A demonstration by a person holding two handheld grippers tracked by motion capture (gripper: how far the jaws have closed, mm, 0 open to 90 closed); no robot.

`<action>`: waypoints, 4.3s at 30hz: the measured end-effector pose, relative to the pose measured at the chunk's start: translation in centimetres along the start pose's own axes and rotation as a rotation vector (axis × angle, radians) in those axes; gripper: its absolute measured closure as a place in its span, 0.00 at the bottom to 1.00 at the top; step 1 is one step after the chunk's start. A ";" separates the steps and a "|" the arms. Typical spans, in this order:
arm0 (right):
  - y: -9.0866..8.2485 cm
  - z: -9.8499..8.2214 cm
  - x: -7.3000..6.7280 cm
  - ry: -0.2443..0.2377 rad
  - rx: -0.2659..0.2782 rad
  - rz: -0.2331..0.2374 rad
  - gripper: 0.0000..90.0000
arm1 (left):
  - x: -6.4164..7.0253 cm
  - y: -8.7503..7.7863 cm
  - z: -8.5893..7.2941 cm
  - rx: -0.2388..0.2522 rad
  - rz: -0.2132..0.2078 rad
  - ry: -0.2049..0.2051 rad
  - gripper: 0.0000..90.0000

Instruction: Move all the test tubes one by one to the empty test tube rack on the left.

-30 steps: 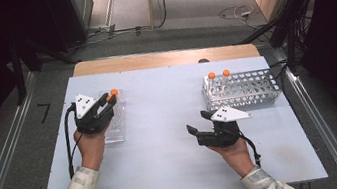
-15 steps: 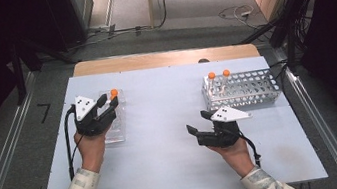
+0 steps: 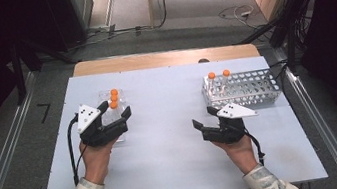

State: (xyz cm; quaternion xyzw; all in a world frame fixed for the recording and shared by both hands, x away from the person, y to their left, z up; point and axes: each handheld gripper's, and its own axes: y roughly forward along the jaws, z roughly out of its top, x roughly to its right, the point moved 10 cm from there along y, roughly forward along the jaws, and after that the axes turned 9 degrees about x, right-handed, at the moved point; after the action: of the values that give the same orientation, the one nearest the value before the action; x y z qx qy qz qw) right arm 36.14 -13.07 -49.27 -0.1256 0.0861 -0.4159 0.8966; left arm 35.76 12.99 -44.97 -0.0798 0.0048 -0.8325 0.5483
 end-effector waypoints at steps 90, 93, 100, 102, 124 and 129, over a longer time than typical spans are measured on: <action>0.3 6.4 9.7 0.004 0.140 -0.289 0.80 | 4.6 0.0 -3.3 -0.060 -0.133 0.034 0.17; -0.1 5.8 8.1 -0.009 0.135 -0.243 0.80 | 4.7 0.0 -3.4 -0.062 -0.135 0.034 0.17; 0.0 4.2 4.3 -0.010 0.119 -0.134 0.80 | 4.8 0.0 -3.6 -0.064 -0.134 0.038 0.17; 0.2 3.7 3.3 -0.003 0.114 -0.107 0.80 | 4.8 0.0 -3.6 -0.063 -0.136 0.037 0.17; 2.5 0.8 -4.1 -0.061 0.041 0.076 0.80 | 6.2 0.0 -3.7 -0.062 -0.172 0.043 0.18; 3.3 0.0 -6.0 -0.082 0.015 0.118 0.80 | 7.0 -0.1 -3.6 -0.059 -0.194 0.047 0.19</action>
State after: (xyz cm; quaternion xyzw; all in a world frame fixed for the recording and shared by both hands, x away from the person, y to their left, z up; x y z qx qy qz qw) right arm 34.70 -6.45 -49.96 -0.1306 0.0535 -0.3573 0.9233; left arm 32.46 6.36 -47.58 -0.0765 0.0342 -0.8827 0.4625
